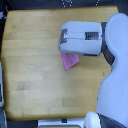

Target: Folding a cloth

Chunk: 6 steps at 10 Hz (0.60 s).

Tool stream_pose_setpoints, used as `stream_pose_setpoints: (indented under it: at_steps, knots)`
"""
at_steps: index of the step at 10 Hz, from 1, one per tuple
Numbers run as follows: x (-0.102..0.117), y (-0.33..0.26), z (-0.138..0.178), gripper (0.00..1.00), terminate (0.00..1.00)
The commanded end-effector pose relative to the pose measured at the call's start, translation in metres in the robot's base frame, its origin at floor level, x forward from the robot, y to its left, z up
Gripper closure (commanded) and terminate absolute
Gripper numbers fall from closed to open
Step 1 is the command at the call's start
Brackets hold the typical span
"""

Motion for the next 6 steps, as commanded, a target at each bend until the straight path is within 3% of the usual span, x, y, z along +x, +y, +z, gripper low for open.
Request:
stream_pose_setpoints:
  at_steps: [1, 6]
  knots:
    - [0.013, 0.009, -0.003, 0.0, 0.0]
    - [0.024, 0.011, 0.001, 0.0, 0.0]
